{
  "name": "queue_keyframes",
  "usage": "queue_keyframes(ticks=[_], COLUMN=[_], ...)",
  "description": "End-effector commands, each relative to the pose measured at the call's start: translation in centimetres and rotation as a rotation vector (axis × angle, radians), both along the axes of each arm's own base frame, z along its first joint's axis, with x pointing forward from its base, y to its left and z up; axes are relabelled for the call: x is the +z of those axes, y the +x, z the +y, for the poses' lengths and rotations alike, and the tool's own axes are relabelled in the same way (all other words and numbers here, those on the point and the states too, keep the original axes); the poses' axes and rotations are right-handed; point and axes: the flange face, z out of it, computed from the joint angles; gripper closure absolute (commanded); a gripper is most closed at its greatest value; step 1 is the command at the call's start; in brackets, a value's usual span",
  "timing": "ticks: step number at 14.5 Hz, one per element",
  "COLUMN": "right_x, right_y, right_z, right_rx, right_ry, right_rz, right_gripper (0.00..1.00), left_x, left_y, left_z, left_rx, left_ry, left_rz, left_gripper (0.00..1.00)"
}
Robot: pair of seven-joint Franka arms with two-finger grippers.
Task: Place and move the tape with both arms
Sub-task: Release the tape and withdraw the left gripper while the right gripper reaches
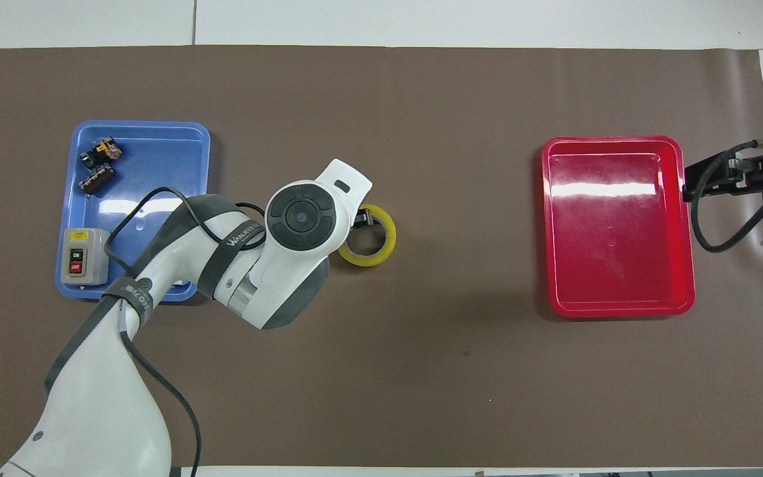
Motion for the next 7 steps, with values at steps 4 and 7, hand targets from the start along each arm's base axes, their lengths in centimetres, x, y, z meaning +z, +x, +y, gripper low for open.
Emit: queue_keyframes(ticks=[4, 7], right_x=[-1.6, -4.3], right_y=[-1.5, 0.0], right_z=[3.2, 9.4], right_rx=[0.088, 0.146], right_ry=[0.008, 0.013], right_rz=[0.026, 0.007], right_gripper=[0.00, 0.00], left_x=[7.5, 10.3], left_y=[2.0, 3.2], left_z=[11.2, 17.4], left_rx=[-0.026, -0.033], left_ry=[0.076, 0.039], left_rz=[0.030, 0.058], left_gripper=[0.00, 0.00])
